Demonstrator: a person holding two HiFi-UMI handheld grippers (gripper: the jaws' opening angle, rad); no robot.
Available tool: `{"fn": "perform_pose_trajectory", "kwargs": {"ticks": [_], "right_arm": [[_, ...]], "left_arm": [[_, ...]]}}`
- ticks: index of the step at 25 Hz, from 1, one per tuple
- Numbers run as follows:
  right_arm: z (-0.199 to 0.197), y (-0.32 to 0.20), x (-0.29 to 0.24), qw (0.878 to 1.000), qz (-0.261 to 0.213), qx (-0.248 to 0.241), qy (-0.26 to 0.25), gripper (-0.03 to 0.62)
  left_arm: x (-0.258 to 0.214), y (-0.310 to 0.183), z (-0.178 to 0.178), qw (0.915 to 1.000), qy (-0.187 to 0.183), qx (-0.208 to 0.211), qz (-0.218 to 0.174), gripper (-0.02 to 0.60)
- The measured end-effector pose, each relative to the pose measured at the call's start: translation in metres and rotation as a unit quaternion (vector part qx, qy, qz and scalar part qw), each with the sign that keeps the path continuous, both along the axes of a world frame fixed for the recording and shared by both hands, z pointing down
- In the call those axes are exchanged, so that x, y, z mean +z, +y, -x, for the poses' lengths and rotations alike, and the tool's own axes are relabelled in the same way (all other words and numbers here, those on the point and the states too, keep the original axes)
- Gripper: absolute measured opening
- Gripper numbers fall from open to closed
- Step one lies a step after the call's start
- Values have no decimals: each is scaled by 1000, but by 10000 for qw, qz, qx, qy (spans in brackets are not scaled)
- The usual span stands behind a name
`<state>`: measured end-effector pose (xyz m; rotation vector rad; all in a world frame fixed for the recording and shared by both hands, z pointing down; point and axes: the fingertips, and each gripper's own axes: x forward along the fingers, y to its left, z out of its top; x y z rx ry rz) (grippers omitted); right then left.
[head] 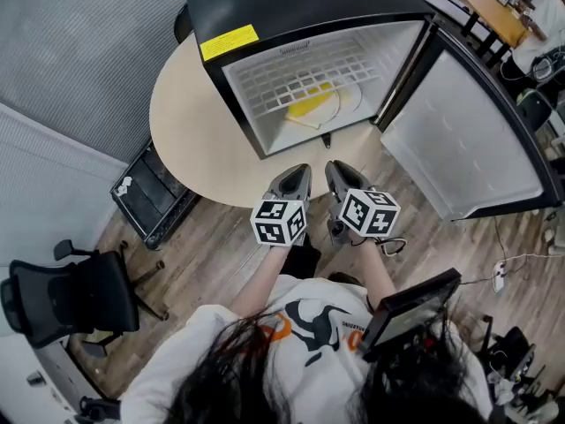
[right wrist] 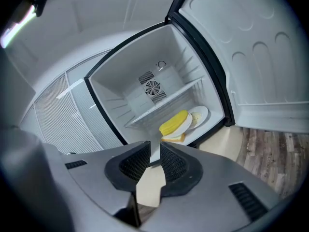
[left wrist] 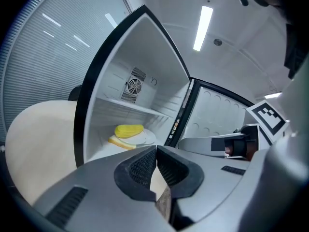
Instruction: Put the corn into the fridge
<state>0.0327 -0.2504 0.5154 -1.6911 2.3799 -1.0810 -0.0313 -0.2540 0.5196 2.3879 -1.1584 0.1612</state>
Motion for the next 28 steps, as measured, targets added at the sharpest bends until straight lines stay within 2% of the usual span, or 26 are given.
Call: {"fn": "perform_pose_trajectory", "kwargs": {"ticks": [8,15,22,28], "right_arm": [[-28,54,-9,9997,-118,-194,17,66],[-53,116,-10,9990,-144,-418,56,64],[-52,162,-5,9972,-82,-748,-41,62],[-48,180,-7,9965,-102,-817,-151,61]], "left_arm": [[-11,57,-18,9996,-8,-282,-92,12],[-5,134,-42,9992,-76,-382,-20,12],[-9,185,-45,9977,-139,-659,-49,12],[-19,206,-38,9966,-237,-779,-144,12]]}}
